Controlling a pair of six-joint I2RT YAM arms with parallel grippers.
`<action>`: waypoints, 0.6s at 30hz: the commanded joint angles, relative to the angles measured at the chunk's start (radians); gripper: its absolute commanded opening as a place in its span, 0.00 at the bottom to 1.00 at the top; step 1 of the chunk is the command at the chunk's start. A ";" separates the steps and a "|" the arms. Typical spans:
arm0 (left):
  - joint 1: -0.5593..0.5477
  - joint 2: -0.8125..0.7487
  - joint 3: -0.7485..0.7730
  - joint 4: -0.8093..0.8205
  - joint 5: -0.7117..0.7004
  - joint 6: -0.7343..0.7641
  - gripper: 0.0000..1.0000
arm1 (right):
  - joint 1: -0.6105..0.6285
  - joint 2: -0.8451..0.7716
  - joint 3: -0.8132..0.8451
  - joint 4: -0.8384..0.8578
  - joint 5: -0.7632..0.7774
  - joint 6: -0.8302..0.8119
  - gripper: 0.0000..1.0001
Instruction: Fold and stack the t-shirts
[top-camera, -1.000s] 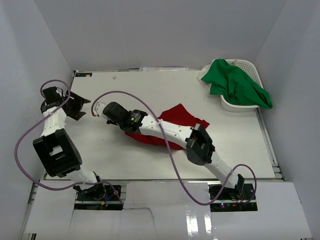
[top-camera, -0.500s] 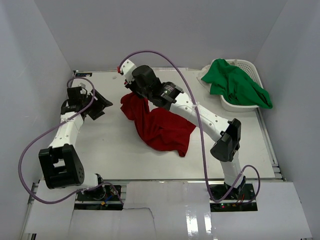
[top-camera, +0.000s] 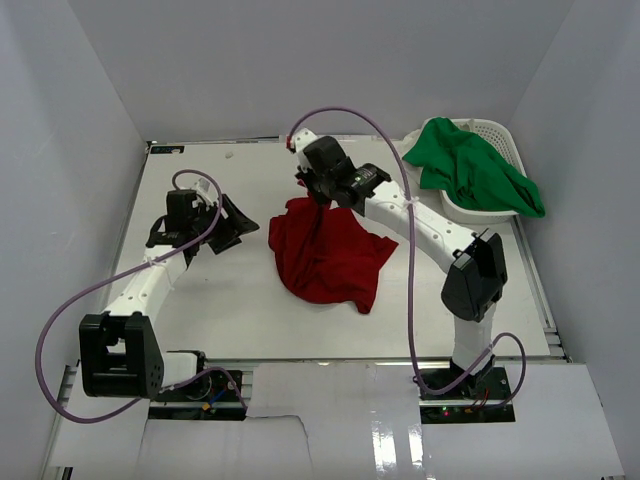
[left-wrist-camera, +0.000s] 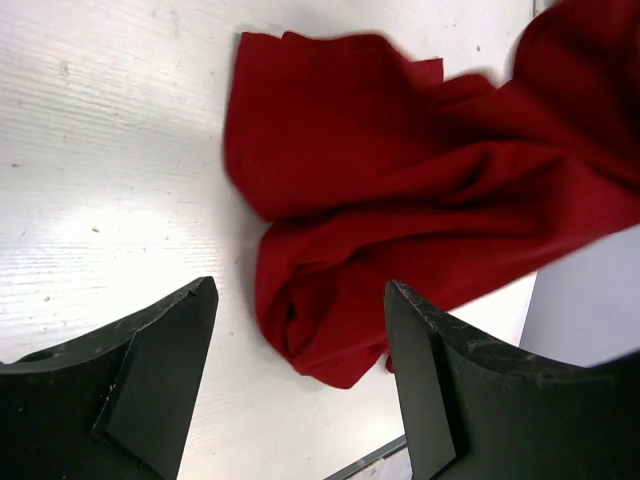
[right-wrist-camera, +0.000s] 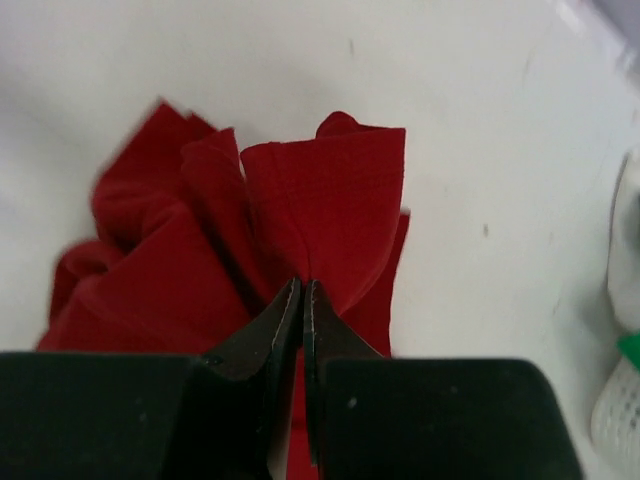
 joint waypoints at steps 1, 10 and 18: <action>-0.013 -0.045 0.014 0.036 0.007 0.003 0.78 | -0.026 -0.164 -0.148 0.039 0.030 0.084 0.08; -0.098 -0.016 0.036 0.017 -0.019 0.006 0.78 | -0.046 -0.387 -0.450 -0.160 0.012 0.302 0.08; -0.150 0.067 0.095 0.011 -0.018 0.014 0.78 | -0.034 -0.511 -0.752 -0.147 -0.346 0.377 0.08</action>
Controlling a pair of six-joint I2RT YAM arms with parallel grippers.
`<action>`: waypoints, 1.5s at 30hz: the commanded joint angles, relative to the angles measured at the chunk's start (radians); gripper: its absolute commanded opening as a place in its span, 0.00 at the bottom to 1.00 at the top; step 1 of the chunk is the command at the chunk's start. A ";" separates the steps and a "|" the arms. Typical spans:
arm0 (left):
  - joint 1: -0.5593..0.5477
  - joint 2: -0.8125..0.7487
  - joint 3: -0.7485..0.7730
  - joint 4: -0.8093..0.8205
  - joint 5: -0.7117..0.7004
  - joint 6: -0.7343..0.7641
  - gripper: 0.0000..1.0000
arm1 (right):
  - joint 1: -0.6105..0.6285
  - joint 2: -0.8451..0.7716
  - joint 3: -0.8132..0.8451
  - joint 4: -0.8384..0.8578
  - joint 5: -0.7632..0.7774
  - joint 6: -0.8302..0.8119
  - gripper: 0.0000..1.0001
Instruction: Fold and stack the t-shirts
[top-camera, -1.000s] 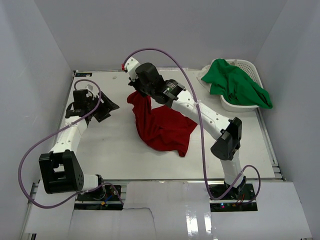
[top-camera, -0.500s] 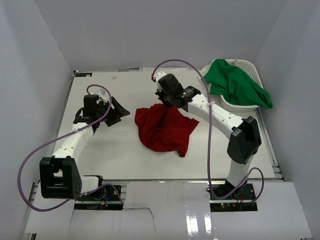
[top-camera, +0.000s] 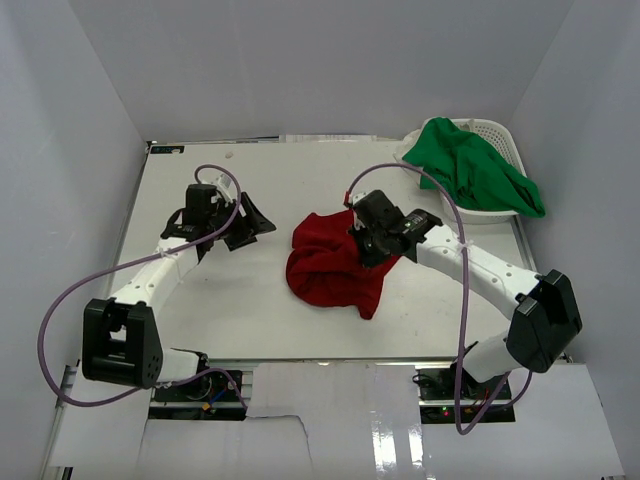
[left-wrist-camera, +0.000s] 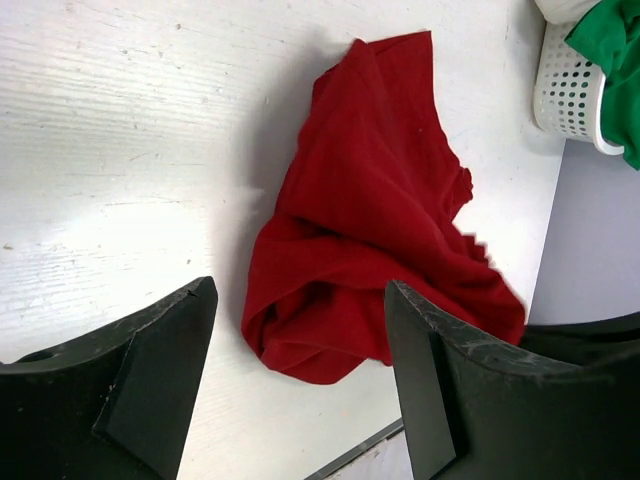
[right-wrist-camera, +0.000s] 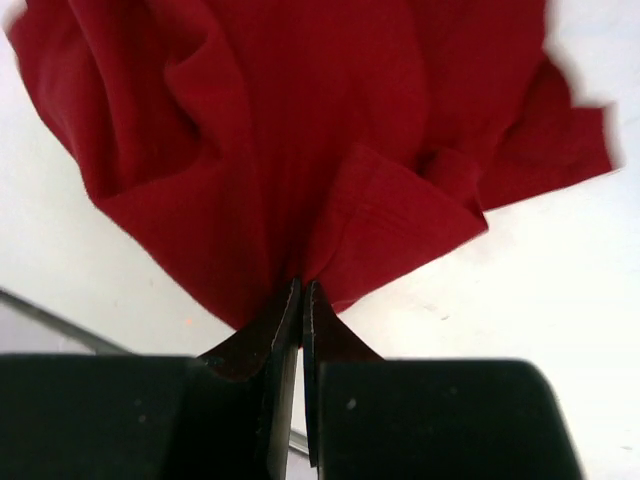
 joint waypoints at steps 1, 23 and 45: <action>-0.029 0.018 0.057 0.002 -0.008 0.009 0.78 | 0.025 -0.052 -0.093 0.027 -0.224 0.058 0.08; -0.316 0.127 0.192 0.022 0.029 0.064 0.79 | 0.010 -0.155 -0.165 -0.005 -0.076 0.158 0.52; -0.664 -0.178 0.149 -0.102 -0.275 0.351 0.79 | -0.201 -0.263 -0.184 -0.039 -0.082 0.135 0.57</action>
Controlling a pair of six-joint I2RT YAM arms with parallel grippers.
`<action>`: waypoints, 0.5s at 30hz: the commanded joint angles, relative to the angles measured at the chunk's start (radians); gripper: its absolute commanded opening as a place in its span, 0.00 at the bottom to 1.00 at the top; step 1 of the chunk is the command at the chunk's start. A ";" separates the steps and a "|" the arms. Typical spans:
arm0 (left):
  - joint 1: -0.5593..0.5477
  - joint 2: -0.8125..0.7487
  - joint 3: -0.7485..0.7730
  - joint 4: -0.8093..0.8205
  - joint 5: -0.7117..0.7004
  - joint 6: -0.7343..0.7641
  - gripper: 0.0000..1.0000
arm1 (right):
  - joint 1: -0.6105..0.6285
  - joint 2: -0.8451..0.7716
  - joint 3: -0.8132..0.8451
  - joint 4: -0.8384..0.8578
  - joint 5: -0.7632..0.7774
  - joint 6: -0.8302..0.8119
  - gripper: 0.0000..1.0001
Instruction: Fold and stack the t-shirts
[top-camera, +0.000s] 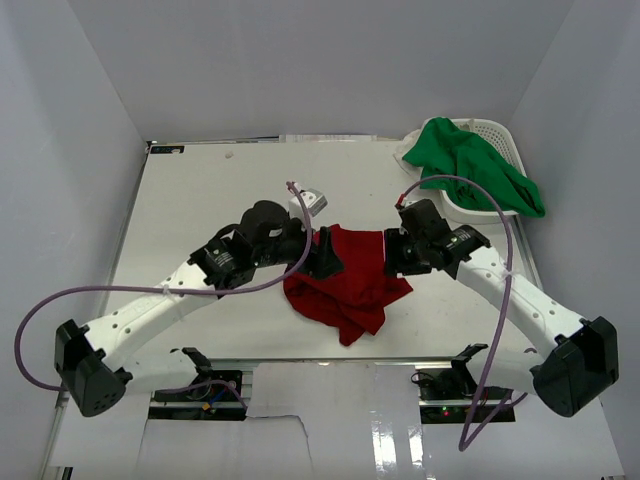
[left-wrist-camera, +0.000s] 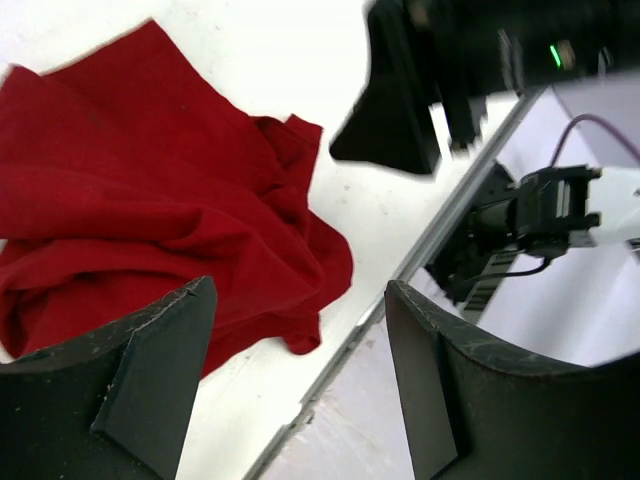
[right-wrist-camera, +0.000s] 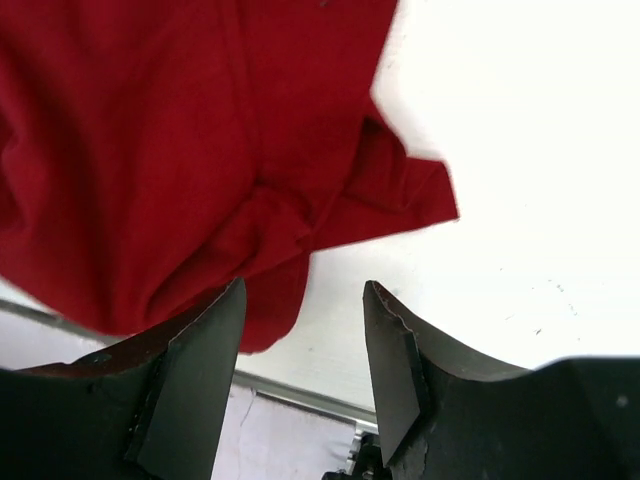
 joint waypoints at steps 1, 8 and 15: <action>-0.056 -0.093 -0.043 -0.034 -0.176 0.120 0.79 | -0.093 0.048 0.086 0.012 -0.084 -0.060 0.56; -0.060 -0.138 -0.061 -0.043 -0.233 0.206 0.81 | -0.069 -0.039 0.007 0.027 -0.243 -0.068 0.55; -0.059 0.037 0.014 -0.046 -0.288 0.206 0.82 | 0.089 -0.139 -0.127 0.015 -0.224 0.057 0.53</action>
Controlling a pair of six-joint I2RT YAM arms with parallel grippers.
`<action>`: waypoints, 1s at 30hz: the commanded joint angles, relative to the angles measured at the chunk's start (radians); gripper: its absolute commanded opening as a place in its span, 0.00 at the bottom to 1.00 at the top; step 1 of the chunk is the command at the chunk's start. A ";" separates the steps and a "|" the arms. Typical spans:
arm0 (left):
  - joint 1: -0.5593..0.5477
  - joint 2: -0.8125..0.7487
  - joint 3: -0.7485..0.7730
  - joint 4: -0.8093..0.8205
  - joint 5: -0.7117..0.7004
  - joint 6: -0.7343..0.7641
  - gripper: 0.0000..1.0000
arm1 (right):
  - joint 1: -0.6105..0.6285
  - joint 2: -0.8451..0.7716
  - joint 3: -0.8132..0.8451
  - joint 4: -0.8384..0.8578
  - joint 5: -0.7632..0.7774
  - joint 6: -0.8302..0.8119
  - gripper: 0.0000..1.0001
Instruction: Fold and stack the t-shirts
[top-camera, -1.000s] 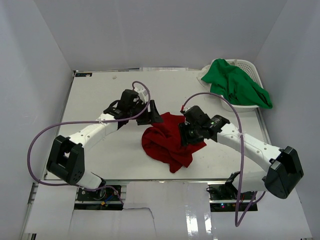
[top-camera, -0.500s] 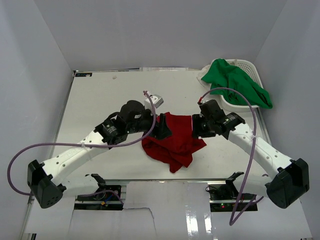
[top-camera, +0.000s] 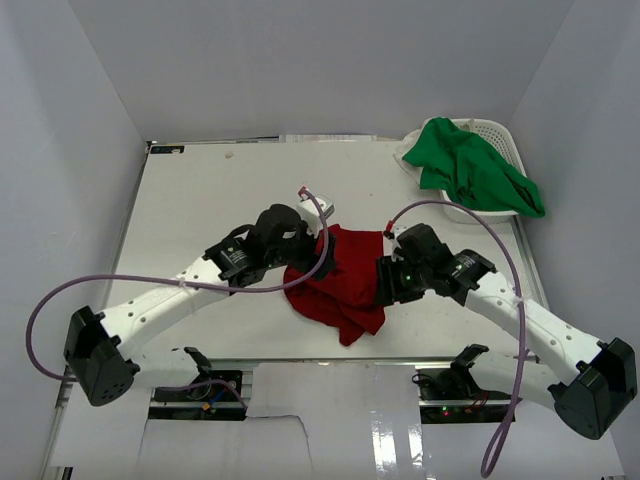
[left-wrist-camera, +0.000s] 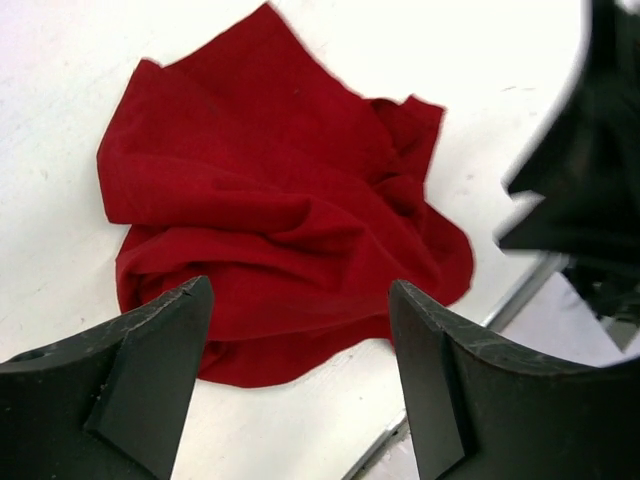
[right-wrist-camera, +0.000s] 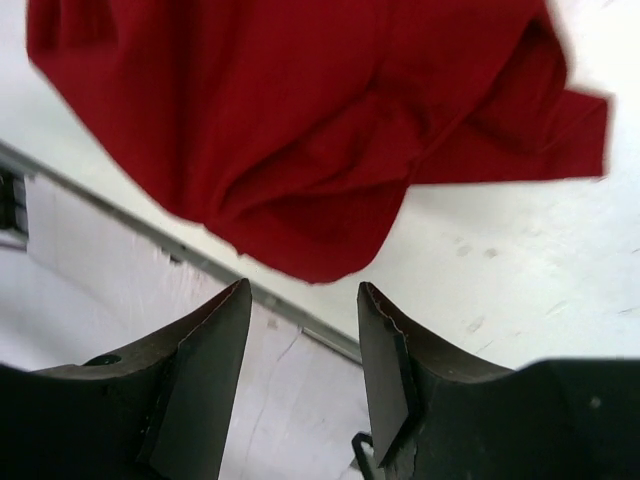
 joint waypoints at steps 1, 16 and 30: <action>0.001 0.056 0.051 -0.007 -0.077 0.002 0.82 | 0.090 -0.060 -0.056 0.002 0.007 0.080 0.53; 0.374 0.243 0.173 0.003 0.283 -0.143 0.88 | 0.628 -0.146 -0.223 0.124 0.583 0.144 0.54; 0.420 0.246 0.183 0.011 0.301 -0.165 0.88 | 0.851 0.227 -0.044 -0.044 0.959 0.198 0.50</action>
